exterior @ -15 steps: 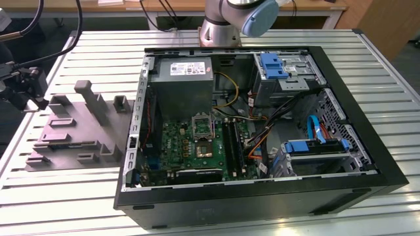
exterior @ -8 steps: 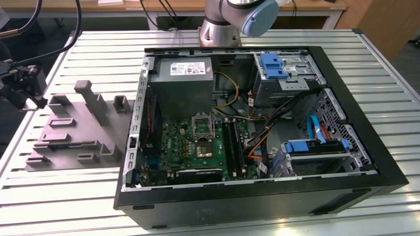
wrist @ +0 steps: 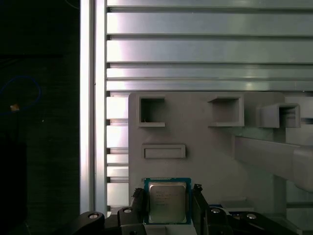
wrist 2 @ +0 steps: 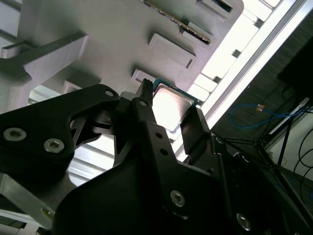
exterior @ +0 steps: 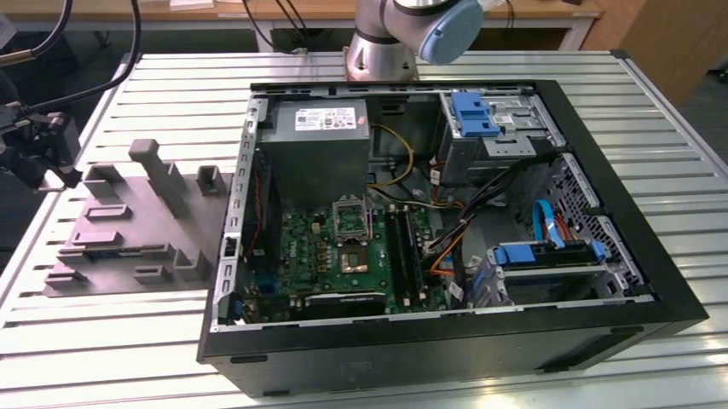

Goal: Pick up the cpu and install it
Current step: 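Pick up the cpu and move it towards the insertion slot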

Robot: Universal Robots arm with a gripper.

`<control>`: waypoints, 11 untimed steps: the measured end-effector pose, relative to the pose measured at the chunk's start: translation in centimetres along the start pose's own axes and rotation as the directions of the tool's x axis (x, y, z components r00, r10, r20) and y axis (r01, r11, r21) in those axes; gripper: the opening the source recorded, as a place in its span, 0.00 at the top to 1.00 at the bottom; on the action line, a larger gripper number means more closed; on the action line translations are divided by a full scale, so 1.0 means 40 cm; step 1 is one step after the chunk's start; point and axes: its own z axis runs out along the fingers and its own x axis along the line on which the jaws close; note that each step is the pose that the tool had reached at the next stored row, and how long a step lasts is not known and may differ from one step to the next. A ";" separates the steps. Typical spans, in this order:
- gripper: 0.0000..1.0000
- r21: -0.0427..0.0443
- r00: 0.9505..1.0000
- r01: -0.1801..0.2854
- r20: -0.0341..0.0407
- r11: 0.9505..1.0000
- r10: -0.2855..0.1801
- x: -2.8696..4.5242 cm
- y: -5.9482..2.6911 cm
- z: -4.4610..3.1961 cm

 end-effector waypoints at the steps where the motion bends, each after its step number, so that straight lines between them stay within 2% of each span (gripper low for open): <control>1: 0.53 0.000 1.000 0.000 0.000 1.000 0.000 0.000 0.000 0.000; 11: 0.53 0.000 1.000 -0.001 0.000 1.000 0.001 0.000 0.001 -0.001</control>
